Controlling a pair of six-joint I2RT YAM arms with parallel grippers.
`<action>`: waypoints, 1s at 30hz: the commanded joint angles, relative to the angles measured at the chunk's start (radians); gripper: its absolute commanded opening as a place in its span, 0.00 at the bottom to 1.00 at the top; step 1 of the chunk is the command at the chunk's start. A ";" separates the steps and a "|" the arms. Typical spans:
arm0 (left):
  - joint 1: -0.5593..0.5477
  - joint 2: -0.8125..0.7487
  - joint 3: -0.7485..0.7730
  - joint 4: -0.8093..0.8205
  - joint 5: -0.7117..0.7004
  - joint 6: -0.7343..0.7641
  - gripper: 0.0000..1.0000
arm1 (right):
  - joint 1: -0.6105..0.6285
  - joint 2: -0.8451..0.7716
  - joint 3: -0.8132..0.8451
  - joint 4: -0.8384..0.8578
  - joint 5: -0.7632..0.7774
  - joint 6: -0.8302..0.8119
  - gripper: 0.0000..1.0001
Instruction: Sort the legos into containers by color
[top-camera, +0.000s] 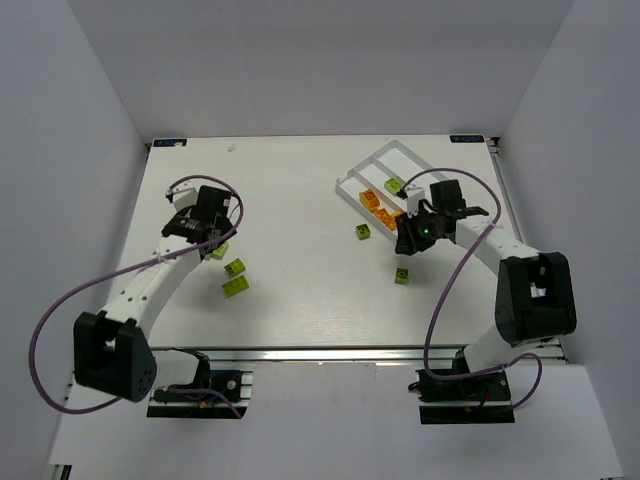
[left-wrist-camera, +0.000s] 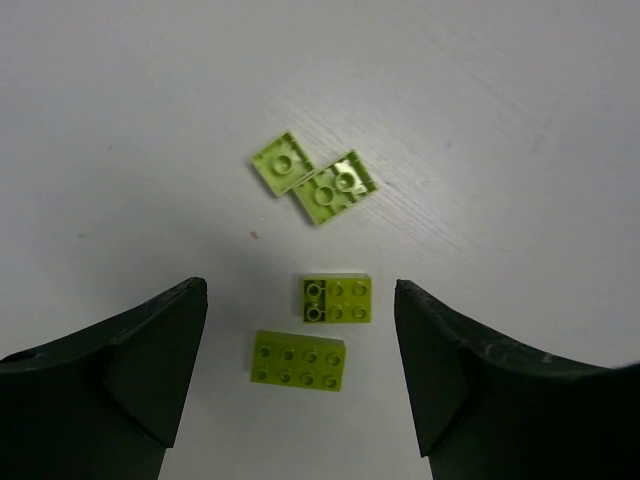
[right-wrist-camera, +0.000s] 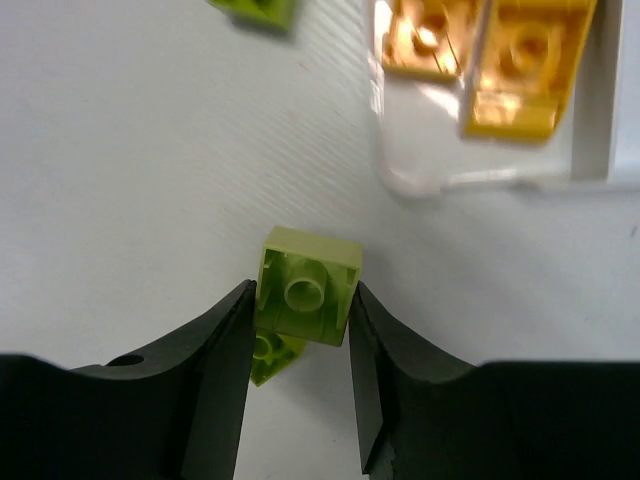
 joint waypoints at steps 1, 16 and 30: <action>0.057 0.106 0.078 -0.161 0.011 0.001 0.85 | -0.006 -0.078 0.101 -0.082 -0.218 -0.197 0.05; 0.227 0.238 0.128 -0.072 0.281 0.081 0.98 | -0.035 0.296 0.526 0.034 0.191 -0.011 0.09; 0.307 0.312 0.120 -0.011 0.419 0.078 0.98 | -0.056 0.401 0.605 -0.018 0.150 -0.051 0.76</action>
